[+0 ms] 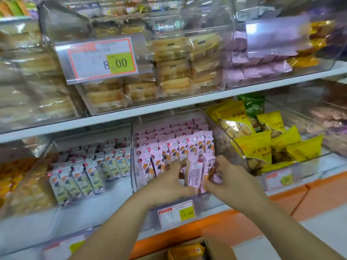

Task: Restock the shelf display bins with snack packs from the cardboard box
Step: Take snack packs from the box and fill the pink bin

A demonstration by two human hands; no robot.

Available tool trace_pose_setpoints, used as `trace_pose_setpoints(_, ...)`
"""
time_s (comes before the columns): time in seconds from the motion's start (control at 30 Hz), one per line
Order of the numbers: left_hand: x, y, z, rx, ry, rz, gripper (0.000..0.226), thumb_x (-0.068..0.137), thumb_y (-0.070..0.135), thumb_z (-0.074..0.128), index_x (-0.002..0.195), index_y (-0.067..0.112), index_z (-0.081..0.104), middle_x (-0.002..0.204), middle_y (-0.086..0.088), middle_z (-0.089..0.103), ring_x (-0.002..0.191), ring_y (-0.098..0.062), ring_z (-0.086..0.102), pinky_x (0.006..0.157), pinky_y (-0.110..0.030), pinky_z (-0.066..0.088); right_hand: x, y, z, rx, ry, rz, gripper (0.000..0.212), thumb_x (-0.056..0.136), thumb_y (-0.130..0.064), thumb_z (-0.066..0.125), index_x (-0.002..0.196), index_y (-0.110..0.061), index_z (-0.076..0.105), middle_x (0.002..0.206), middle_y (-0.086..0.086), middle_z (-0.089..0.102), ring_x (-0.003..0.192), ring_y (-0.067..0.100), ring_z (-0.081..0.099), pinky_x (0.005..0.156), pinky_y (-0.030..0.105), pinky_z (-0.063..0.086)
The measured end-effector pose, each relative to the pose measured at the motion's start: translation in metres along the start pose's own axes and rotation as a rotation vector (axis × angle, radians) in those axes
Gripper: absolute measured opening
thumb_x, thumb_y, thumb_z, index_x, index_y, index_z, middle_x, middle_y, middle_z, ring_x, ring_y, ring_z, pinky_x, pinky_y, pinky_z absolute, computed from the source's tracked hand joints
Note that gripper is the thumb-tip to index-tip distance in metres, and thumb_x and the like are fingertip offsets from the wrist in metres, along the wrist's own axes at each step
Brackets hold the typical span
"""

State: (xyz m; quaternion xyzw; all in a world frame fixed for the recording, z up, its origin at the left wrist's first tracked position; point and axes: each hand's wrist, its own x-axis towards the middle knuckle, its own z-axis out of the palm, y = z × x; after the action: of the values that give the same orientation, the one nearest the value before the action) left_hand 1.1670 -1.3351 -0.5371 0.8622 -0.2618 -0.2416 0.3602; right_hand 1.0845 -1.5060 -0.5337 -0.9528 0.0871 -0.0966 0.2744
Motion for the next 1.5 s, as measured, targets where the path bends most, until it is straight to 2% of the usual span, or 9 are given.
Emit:
trace_pose_setpoints(0.1, -0.001, 0.002, 0.001, -0.100, -0.011, -0.021, 0.079, 0.081, 0.036, 0.074, 0.144, 0.031, 0.028, 0.136, 0.012, 0.053, 0.119, -0.006, 0.053, 0.098, -0.033, 0.049, 0.002, 0.002, -0.004, -0.044, -0.025, -0.062, 0.055, 0.081, -0.049, 0.063, 0.125, -0.035, 0.034, 0.075, -0.013, 0.058, 0.085, 0.017, 0.062, 0.061, 0.031, 0.046)
trace_pose_setpoints(0.3, -0.003, 0.005, 0.004, -0.253, 0.056, -0.045, 0.054, 0.089, 0.027, 0.066, 0.134, 0.030, 0.036, 0.125, 0.005, 0.062, 0.107, -0.011, 0.064, 0.097, -0.042, 0.050, 0.006, 0.002, -0.012, 0.168, -0.023, -0.113, 0.060, 0.081, -0.040, 0.069, 0.133, -0.030, 0.040, 0.067, -0.012, 0.056, 0.070, 0.004, 0.054, 0.055, 0.021, 0.038)
trace_pose_setpoints(0.53, -0.002, 0.005, 0.001, -0.525, 0.102, -0.032, 0.038, 0.096, 0.029, 0.054, 0.133, 0.038, 0.049, 0.124, 0.006, 0.065, 0.115, -0.017, 0.061, 0.106, -0.046, 0.041, 0.007, 0.001, -0.023, 0.435, 0.110, -0.083, 0.035, 0.077, -0.026, 0.076, 0.099, -0.020, 0.051, 0.070, -0.008, 0.058, 0.058, -0.001, 0.051, 0.053, 0.014, 0.040)
trace_pose_setpoints(0.73, -0.002, 0.006, -0.005, -0.805, 0.164, -0.031, 0.033, 0.099, 0.020, 0.047, 0.127, 0.036, 0.051, 0.101, 0.009, 0.068, 0.089, -0.012, 0.065, 0.071, -0.032, 0.055, 0.007, -0.005, -0.030, 0.696, 0.245, -0.063, 0.040, 0.074, -0.038, 0.075, 0.104, -0.038, 0.048, 0.084, 0.000, 0.066, 0.073, 0.021, 0.063, 0.069, 0.046, 0.053)
trace_pose_setpoints(0.87, -0.003, 0.010, -0.004, -0.912, 0.132, -0.037, 0.027, 0.098, 0.021, 0.047, 0.123, 0.028, 0.055, 0.099, 0.002, 0.070, 0.082, -0.014, 0.067, 0.062, -0.027, 0.056, 0.004, -0.009, -0.029, 0.732, 0.264, -0.040, 0.028, 0.075, -0.035, 0.077, 0.089, -0.024, 0.055, 0.077, 0.005, 0.066, 0.073, 0.029, 0.064, 0.071, 0.053, 0.053)
trace_pose_setpoints(1.07, -0.004, 0.016, -0.010, -1.020, 0.215, 0.019, 0.039, 0.091, 0.013, 0.058, 0.128, 0.024, 0.050, 0.117, -0.009, 0.062, 0.083, -0.015, 0.067, 0.061, -0.028, 0.057, 0.000, -0.008, -0.029, 0.930, 0.410, 0.043, 0.016, 0.085, -0.017, 0.069, 0.095, -0.021, 0.057, 0.088, 0.003, 0.066, 0.069, 0.007, 0.068, 0.059, 0.016, 0.053)
trace_pose_setpoints(1.2, -0.008, 0.017, -0.008, -1.027, 0.140, 0.017, 0.056, 0.089, 0.006, 0.058, 0.139, 0.023, 0.040, 0.118, -0.019, 0.059, 0.091, -0.026, 0.065, 0.069, -0.041, 0.060, 0.006, -0.013, -0.020, 1.255, 0.414, 0.179, 0.016, 0.083, -0.013, 0.070, 0.087, -0.015, 0.055, 0.092, 0.010, 0.067, 0.075, 0.020, 0.071, 0.068, 0.029, 0.058)
trace_pose_setpoints(1.37, -0.008, 0.023, -0.010, -0.950, 0.147, 0.031, 0.038, 0.092, 0.006, 0.056, 0.125, 0.024, 0.051, 0.101, -0.013, 0.069, 0.088, -0.027, 0.066, 0.080, -0.047, 0.056, 0.013, -0.019, 0.001, 0.984, 0.137, 0.150, 0.023, 0.077, -0.018, 0.076, 0.092, -0.017, 0.059, 0.078, 0.002, 0.071, 0.070, 0.009, 0.064, 0.066, 0.029, 0.050)
trace_pose_setpoints(1.5, -0.003, 0.022, -0.020, -0.645, 0.253, 0.045, 0.026, 0.087, 0.021, 0.067, 0.110, 0.027, 0.056, 0.110, -0.010, 0.069, 0.093, -0.025, 0.067, 0.088, -0.050, 0.051, 0.021, -0.024, 0.001, 0.902, 0.062, -0.011, 0.020, 0.083, -0.005, 0.069, 0.091, -0.022, 0.063, 0.078, -0.010, 0.070, 0.066, -0.006, 0.064, 0.062, 0.007, 0.047)
